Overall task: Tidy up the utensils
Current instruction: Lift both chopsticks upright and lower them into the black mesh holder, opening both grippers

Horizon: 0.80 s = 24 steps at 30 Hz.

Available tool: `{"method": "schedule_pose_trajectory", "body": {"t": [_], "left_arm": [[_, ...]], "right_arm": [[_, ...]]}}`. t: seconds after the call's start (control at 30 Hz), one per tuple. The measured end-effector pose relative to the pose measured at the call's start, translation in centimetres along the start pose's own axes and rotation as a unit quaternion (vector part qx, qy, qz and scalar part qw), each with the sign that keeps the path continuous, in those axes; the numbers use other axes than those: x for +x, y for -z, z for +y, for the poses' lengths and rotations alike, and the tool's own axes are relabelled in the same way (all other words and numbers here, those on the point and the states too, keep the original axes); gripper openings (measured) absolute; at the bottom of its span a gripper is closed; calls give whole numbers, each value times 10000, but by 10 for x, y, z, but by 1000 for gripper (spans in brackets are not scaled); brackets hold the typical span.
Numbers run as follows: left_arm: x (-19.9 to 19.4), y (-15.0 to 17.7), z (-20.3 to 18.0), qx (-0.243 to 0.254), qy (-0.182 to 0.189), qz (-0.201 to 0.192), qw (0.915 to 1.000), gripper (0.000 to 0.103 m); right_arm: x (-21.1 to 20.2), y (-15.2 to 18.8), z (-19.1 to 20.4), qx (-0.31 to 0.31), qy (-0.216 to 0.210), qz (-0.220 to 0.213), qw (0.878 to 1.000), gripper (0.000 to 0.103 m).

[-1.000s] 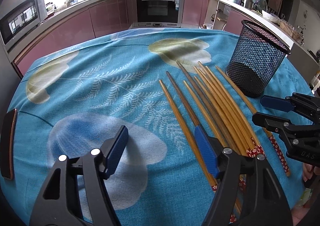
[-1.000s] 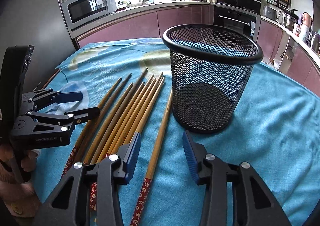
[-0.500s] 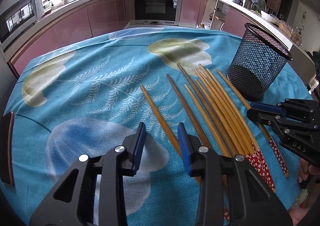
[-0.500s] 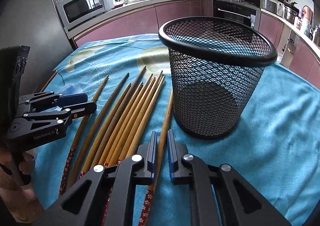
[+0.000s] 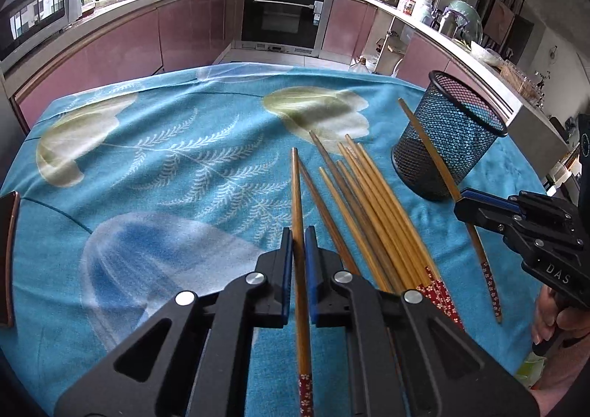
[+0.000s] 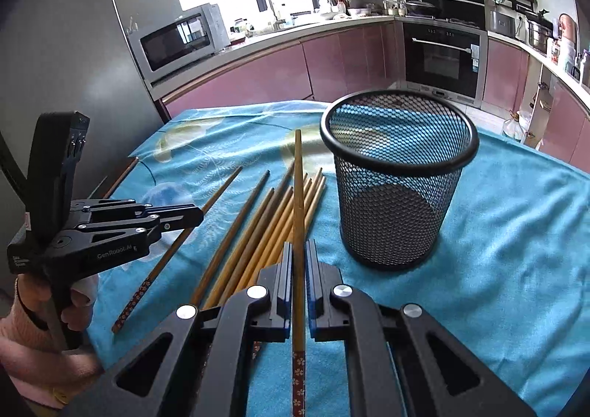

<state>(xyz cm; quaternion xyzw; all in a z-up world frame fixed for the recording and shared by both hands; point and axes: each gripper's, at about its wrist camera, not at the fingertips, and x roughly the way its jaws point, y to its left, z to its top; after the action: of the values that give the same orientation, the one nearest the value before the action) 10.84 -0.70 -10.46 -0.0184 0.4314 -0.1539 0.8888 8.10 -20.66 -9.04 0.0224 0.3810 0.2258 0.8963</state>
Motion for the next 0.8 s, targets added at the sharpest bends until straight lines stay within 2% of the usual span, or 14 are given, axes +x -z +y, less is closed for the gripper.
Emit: {"method": "schedule_pose_trajectory", "body": {"t": [0.17, 0.33, 0.6, 0.8], "left_arm": [[-27, -8, -1, 23, 266, -264, 9993, 7], [-60, -20, -3, -6, 685, -597, 9959, 7], [-121, -49, -21, 145, 1146, -1417, 9831, 7], [-145, -78, -37, 166, 1416, -1872, 9719, 7]], "right_arm": [[-29, -8, 4, -112, -109, -416, 9990, 6], [-59, -18, 3, -112, -230, -867, 9959, 6], [-90, -37, -5, -129, -206, -1417, 9896, 6], [-105, -53, -12, -160, -160, -1699, 9852, 6]]}}
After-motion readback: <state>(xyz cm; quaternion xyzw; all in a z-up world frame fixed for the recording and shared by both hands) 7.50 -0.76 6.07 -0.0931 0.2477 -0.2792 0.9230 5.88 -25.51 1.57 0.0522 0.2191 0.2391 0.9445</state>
